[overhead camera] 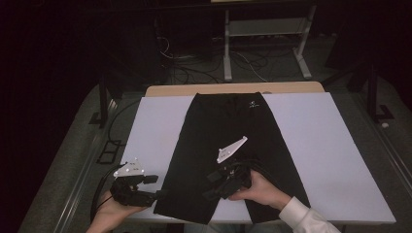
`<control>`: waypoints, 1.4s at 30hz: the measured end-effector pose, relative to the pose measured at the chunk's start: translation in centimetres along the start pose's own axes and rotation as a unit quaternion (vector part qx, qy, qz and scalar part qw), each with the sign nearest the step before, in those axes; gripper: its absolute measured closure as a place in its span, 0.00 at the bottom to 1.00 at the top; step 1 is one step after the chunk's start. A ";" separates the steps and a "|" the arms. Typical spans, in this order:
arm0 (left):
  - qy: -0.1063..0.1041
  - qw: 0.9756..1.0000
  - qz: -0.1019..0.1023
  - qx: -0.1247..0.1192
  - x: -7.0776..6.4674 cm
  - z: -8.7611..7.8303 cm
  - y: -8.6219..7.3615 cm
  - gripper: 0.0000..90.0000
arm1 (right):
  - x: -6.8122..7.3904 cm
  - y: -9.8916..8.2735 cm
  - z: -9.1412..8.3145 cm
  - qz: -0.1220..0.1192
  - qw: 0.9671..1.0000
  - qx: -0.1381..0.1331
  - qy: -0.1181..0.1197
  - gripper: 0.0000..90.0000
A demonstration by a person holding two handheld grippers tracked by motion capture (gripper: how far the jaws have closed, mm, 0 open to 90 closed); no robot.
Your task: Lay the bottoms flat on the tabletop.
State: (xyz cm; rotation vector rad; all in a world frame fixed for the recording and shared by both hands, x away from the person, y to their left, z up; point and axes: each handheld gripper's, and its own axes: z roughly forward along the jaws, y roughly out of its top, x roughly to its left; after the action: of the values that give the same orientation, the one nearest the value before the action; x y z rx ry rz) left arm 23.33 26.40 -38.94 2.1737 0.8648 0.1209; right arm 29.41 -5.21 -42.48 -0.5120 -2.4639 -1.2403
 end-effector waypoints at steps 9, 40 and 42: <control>-0.012 0.999 0.012 -0.039 0.1 0.3 1.7 0.14 | -0.3 0.0 -2.1 0.006 0.999 -0.008 -0.049 0.00; -0.029 0.994 0.032 -0.099 0.0 6.2 6.7 0.00 | -2.0 -4.4 -13.4 0.053 0.979 -0.102 -0.170 0.00; -0.030 0.994 0.029 -0.105 0.0 6.6 6.9 0.00 | -2.0 -5.0 -14.1 0.055 0.977 -0.115 -0.174 0.00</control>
State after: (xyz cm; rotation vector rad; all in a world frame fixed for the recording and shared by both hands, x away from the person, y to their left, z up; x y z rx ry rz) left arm 29.42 19.02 -38.69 1.9954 0.7224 0.1660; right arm 30.77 -19.85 -38.88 -0.9892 -2.5333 -1.5063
